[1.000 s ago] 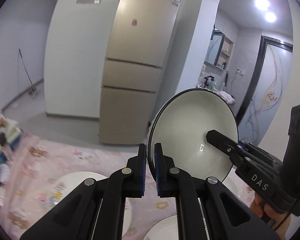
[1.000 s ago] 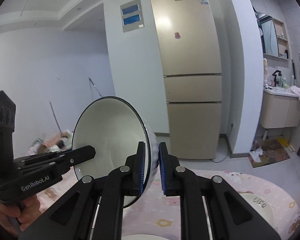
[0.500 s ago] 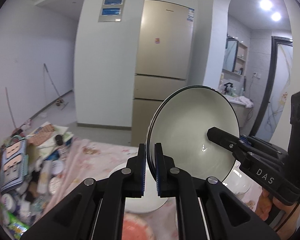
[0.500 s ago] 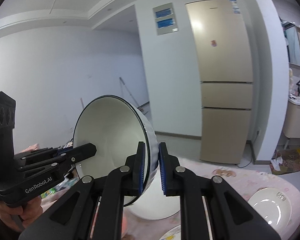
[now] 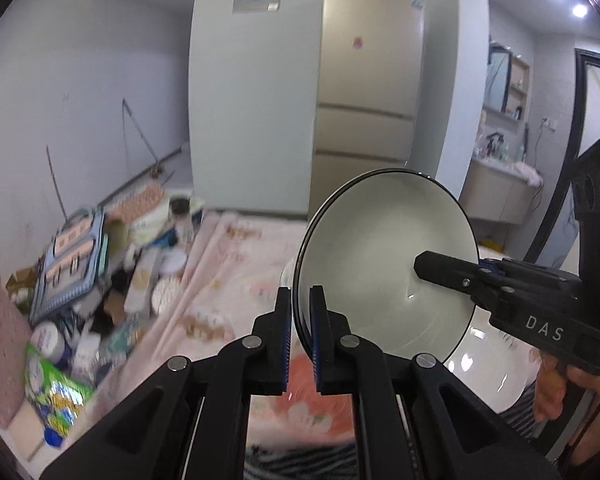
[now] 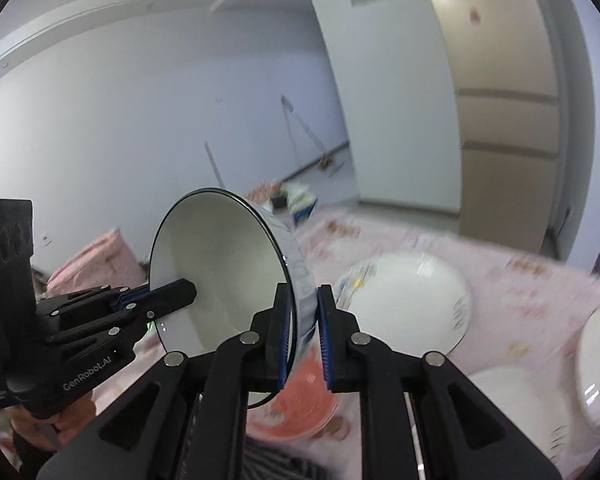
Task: Organize plates and bowls
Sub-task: 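Lift the white bowl with the right tool and carry it to the pink bowl, then lower the white bowl into the pink bowl and open the right tool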
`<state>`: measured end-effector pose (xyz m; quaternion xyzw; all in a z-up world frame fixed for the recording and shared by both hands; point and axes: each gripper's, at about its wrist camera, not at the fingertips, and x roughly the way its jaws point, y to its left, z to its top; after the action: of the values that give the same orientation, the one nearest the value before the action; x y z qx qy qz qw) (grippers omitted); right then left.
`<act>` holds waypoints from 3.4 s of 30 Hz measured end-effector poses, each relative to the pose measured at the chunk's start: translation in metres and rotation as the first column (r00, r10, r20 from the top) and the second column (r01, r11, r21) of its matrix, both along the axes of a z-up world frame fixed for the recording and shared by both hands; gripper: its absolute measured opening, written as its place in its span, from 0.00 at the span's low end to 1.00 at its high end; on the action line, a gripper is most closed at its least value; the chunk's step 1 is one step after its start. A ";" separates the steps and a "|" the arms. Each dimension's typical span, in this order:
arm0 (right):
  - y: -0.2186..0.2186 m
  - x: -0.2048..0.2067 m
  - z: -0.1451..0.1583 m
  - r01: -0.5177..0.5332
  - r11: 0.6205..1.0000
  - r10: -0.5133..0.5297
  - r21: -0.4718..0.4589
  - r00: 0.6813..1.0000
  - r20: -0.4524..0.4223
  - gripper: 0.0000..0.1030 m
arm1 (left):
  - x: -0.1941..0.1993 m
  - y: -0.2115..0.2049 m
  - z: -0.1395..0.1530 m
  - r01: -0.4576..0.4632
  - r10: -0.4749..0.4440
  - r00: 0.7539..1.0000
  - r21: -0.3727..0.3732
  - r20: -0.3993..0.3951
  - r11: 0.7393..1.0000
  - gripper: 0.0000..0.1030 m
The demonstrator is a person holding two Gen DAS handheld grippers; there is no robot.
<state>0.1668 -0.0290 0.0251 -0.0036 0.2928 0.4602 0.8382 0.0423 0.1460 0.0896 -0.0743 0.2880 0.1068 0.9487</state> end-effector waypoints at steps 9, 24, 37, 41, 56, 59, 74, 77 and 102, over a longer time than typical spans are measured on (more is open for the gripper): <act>0.018 -0.003 -0.060 -0.058 0.991 0.050 -0.122 0.996 -0.072 0.13 | 0.000 0.014 -0.059 -0.015 0.011 0.996 -0.047 -0.087 0.999 0.08; 0.024 0.000 -0.086 -0.059 0.985 0.050 -0.161 0.997 -0.054 0.13 | 0.004 0.002 -0.088 -0.050 0.053 0.995 0.039 -0.085 0.998 0.08; 0.036 -0.011 -0.090 -0.027 0.965 0.047 -0.261 0.996 0.070 0.14 | 0.006 0.003 -0.095 -0.067 0.069 0.996 0.051 -0.052 0.996 0.08; 0.037 -0.014 -0.088 -0.018 0.960 0.051 -0.278 0.992 0.112 0.14 | 0.008 0.005 -0.100 -0.071 0.074 0.996 0.050 -0.057 0.996 0.08; 0.031 -0.008 -0.087 -0.037 0.964 0.070 -0.263 0.991 0.117 0.15 | 0.006 0.012 -0.103 -0.059 0.059 0.998 -0.003 -0.026 0.998 0.08; 0.021 -0.002 -0.082 -0.059 0.978 0.073 -0.200 0.995 0.065 0.14 | 0.006 0.020 -0.103 -0.047 0.046 0.999 -0.051 -0.016 0.998 0.08; 0.013 0.045 -0.092 -0.106 0.994 0.096 -0.023 0.963 -0.252 0.13 | 0.023 0.040 -0.086 0.004 -0.010 1.000 -0.209 -0.029 0.978 0.08; 0.007 0.060 -0.099 -0.097 0.995 0.101 0.031 0.920 -0.378 0.13 | 0.029 0.044 -0.081 0.032 -0.043 0.998 -0.236 -0.042 0.971 0.08; 0.024 0.046 -0.090 -0.155 0.984 0.142 -0.092 0.981 -0.134 0.04 | 0.042 0.034 -0.089 0.053 -0.059 0.997 -0.129 -0.042 0.990 0.08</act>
<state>0.2126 -0.0046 -0.0646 -0.0391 0.3675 0.5050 0.7799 0.0840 0.1802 0.0001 -0.1244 0.3177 0.0632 0.9379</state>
